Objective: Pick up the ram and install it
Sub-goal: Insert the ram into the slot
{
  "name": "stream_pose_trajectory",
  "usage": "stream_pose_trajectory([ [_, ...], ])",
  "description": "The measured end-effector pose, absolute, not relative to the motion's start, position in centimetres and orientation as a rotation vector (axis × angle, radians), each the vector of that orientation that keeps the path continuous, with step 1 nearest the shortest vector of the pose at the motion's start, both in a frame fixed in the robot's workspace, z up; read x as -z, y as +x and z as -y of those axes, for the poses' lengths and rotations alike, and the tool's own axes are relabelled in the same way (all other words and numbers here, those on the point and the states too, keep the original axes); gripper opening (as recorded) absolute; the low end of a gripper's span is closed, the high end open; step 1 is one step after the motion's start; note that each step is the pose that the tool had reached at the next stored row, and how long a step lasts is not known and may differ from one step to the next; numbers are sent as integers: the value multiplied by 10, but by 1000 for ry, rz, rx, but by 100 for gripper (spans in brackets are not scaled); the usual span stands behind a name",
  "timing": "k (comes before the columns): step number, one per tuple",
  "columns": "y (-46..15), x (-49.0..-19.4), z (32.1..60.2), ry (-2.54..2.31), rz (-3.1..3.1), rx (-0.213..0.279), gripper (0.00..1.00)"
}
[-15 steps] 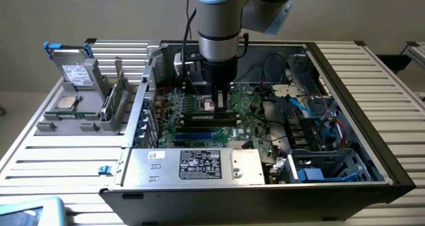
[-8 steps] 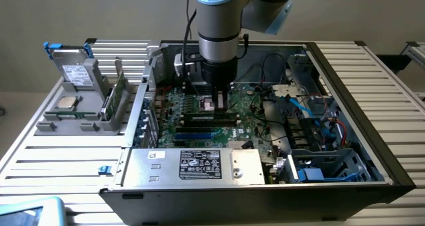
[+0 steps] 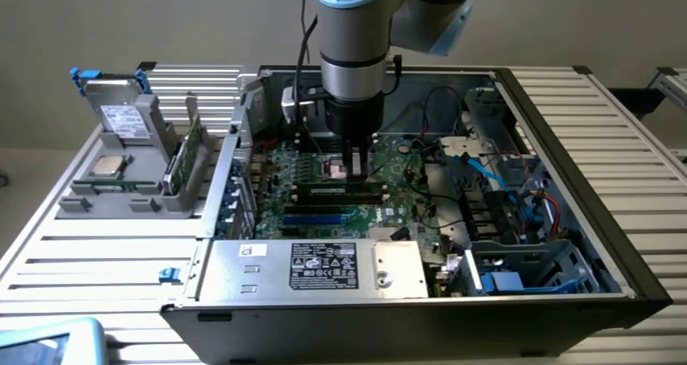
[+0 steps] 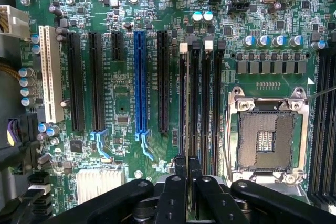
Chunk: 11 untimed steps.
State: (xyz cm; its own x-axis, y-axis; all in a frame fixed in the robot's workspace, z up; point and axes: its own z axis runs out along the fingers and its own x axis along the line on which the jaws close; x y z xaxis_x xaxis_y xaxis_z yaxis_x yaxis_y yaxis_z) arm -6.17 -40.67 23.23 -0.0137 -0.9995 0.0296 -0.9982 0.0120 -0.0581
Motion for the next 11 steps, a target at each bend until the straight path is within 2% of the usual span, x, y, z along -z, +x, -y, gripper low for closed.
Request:
stream_pose_trajectory([
  [11,-62,-232,408,-2189,-2223,97,13],
])
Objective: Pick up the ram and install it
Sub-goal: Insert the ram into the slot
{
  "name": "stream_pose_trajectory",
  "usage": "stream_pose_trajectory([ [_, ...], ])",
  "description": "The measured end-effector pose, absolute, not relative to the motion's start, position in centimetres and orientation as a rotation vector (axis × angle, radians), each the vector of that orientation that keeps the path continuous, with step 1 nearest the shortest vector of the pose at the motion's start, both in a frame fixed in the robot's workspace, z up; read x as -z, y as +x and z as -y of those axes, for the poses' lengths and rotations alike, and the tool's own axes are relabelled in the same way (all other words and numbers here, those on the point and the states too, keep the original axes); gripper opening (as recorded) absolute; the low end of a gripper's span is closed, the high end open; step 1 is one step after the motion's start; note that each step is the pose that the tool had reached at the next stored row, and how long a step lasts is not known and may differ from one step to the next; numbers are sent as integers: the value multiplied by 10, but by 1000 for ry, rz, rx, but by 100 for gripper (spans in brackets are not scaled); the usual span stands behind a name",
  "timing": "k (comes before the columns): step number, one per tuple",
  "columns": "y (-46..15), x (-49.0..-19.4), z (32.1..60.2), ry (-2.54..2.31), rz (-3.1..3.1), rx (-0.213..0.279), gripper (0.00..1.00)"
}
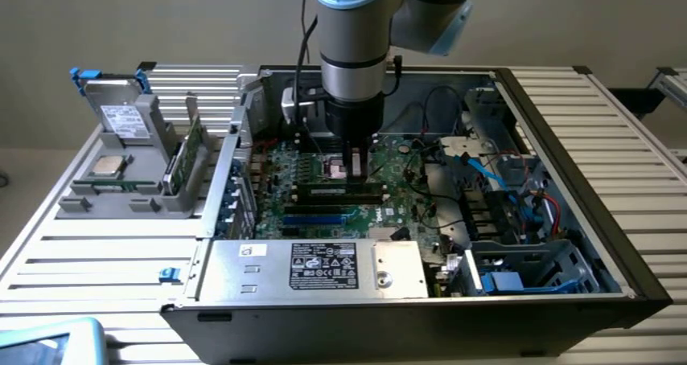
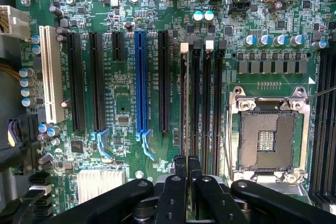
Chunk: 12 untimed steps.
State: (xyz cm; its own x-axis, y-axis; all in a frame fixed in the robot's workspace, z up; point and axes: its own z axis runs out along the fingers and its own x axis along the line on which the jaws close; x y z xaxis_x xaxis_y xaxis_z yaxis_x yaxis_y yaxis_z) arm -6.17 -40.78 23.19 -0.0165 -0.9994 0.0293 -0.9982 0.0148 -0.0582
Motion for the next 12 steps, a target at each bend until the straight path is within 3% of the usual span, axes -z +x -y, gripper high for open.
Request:
stream_pose_trajectory([
  [12,-62,-230,408,-2188,-2224,98,13],
])
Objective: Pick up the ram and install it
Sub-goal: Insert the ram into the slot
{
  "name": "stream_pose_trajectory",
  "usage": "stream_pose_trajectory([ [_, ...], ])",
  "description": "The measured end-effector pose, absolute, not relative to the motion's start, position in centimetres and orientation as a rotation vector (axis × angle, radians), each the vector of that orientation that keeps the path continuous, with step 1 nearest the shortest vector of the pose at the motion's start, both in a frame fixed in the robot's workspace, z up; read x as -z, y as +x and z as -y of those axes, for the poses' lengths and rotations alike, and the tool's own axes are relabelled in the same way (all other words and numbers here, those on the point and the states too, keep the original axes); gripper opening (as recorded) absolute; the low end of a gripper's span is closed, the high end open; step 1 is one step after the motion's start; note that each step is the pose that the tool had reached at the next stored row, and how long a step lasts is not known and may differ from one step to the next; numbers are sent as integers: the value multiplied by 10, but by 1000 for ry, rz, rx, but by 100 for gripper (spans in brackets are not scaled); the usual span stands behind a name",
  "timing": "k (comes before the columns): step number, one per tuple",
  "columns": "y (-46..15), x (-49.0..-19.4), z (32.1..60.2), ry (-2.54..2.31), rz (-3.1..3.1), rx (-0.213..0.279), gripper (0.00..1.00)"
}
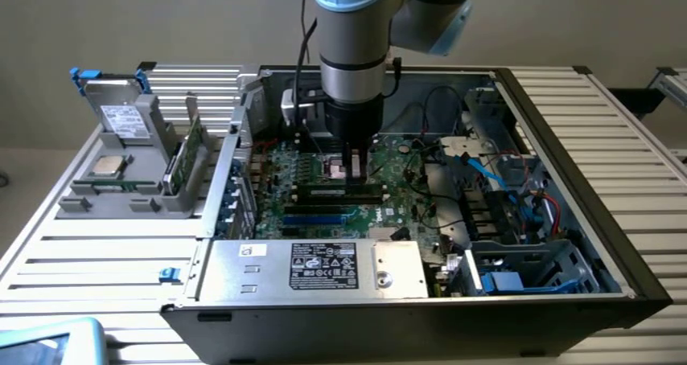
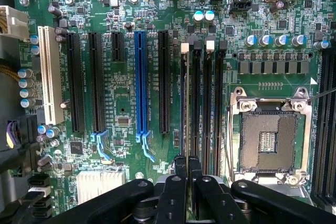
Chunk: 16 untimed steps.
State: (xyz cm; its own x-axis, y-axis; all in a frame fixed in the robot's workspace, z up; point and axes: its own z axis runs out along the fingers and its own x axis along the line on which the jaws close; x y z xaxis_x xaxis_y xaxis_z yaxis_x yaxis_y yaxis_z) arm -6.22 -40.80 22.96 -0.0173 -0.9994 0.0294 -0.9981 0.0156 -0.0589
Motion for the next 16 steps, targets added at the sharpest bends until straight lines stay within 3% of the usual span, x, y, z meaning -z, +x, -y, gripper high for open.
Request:
stream_pose_trajectory([
  [16,-62,-228,408,-2186,-2223,101,13],
])
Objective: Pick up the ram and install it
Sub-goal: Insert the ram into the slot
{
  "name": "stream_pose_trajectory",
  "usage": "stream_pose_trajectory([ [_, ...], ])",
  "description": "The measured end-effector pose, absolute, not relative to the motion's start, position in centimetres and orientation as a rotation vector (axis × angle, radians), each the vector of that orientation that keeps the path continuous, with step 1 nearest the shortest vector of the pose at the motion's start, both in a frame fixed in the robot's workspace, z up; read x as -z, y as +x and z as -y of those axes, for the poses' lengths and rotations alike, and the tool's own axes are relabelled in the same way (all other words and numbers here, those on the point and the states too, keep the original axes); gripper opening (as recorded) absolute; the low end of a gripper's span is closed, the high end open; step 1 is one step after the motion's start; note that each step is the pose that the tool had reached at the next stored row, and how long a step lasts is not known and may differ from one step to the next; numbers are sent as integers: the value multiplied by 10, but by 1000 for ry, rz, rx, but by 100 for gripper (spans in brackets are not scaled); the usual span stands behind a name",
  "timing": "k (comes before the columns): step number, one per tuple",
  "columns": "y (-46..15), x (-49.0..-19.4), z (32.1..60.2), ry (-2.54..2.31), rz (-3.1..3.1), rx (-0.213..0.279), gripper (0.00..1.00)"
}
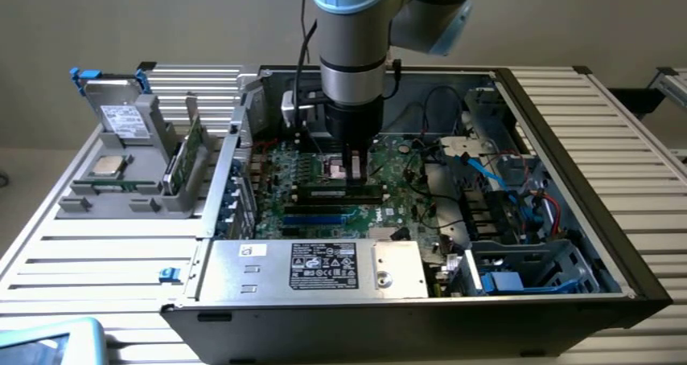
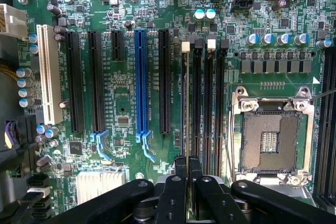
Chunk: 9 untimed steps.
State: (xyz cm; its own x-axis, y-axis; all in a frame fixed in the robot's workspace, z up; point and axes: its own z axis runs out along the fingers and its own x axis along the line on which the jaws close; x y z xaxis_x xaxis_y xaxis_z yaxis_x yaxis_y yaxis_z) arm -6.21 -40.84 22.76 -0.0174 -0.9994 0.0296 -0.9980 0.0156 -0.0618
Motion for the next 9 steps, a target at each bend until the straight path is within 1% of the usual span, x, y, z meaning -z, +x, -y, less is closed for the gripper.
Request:
stream_pose_trajectory([
  [9,-64,-227,408,-2186,-2222,103,13],
])
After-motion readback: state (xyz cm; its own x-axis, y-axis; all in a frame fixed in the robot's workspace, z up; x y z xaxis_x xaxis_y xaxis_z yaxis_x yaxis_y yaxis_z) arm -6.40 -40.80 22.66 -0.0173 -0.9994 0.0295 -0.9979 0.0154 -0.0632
